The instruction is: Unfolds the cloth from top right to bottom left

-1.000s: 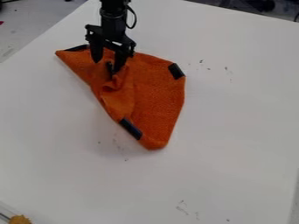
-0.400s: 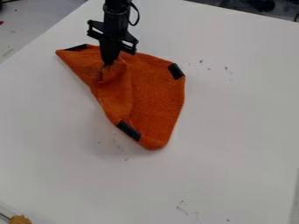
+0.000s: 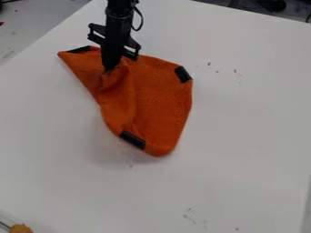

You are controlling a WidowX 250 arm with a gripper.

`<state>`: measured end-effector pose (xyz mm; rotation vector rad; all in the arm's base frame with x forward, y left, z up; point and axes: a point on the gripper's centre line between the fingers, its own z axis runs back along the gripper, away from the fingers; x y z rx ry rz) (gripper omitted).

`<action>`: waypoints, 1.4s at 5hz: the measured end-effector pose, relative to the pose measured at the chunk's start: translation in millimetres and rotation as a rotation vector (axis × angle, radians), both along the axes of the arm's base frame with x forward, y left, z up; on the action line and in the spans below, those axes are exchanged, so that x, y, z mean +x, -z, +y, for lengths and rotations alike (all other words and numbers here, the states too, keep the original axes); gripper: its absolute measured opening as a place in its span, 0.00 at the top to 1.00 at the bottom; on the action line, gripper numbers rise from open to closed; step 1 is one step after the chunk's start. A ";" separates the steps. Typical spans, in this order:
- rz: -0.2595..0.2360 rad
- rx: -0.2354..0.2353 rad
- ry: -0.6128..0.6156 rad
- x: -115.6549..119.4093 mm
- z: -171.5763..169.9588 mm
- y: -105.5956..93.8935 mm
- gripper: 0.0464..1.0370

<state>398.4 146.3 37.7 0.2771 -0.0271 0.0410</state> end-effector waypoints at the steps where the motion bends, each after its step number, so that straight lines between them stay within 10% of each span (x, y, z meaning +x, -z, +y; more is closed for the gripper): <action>1: -0.051 0.077 -0.033 -19.7 11.8 -38.0 0.99; 3: -0.062 0.042 -0.213 -93.2 52.5 -34.2 0.99; 7: -0.032 -0.051 -0.390 -165.1 83.3 8.7 0.99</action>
